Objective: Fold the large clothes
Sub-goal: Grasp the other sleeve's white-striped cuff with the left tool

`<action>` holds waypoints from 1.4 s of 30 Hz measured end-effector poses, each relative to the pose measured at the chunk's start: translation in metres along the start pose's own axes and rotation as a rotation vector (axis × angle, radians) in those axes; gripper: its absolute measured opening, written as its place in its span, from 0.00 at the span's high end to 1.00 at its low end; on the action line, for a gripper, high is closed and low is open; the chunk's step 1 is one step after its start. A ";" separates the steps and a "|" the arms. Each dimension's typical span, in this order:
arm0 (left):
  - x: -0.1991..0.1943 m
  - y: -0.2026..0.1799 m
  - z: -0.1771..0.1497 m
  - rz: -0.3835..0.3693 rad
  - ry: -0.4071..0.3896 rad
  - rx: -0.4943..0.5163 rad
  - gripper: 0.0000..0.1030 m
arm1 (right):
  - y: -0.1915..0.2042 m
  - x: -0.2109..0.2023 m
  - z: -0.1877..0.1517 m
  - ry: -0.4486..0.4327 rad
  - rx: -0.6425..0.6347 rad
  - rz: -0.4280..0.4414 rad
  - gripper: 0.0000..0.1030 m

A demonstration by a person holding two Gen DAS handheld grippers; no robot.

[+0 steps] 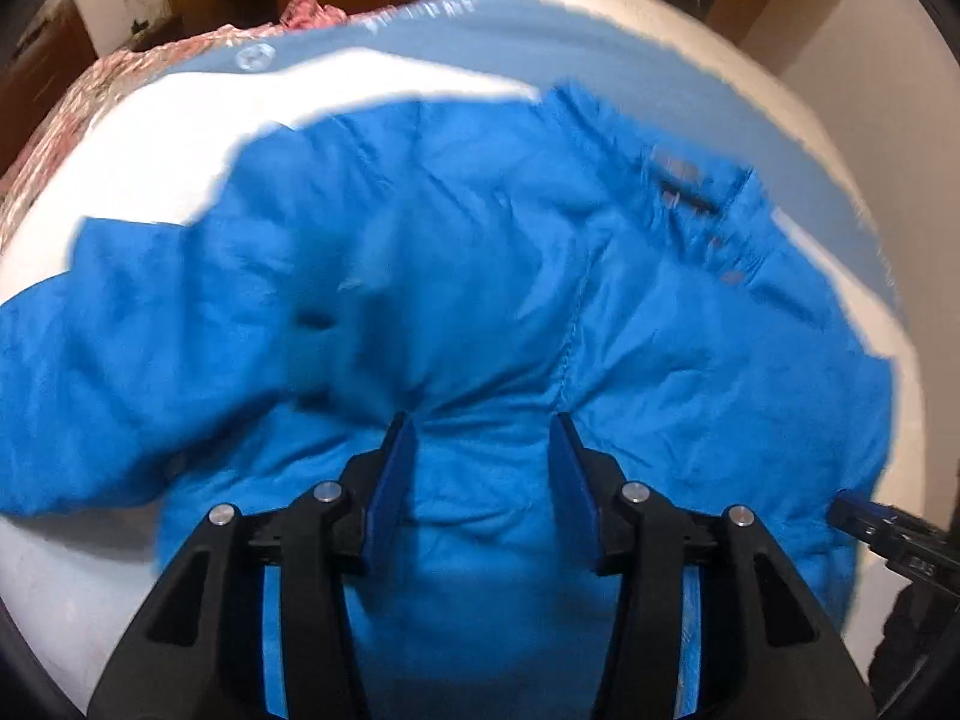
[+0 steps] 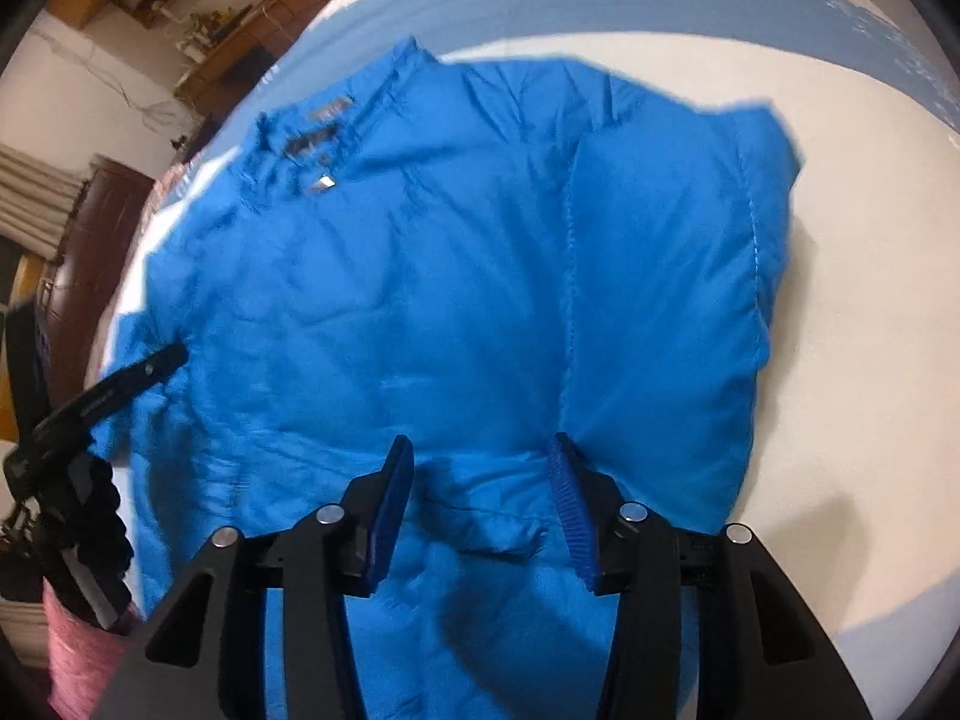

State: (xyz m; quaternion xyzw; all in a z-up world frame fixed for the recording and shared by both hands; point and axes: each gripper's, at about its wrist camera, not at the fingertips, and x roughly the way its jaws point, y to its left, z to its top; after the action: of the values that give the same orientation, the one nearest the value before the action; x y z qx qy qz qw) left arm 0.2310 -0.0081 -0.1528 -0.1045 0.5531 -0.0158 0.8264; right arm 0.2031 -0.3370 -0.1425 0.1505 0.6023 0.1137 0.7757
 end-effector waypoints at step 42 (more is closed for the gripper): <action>-0.176 0.355 -0.067 0.038 -0.483 -0.759 0.93 | 0.017 -0.040 -0.013 -0.096 0.029 -0.058 0.48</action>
State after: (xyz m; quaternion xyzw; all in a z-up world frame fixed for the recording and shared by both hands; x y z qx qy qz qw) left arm 0.0695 0.3538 -0.0849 -0.3908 0.3127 0.2283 0.8351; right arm 0.1807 -0.3341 -0.1030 0.1494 0.5701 0.0753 0.8043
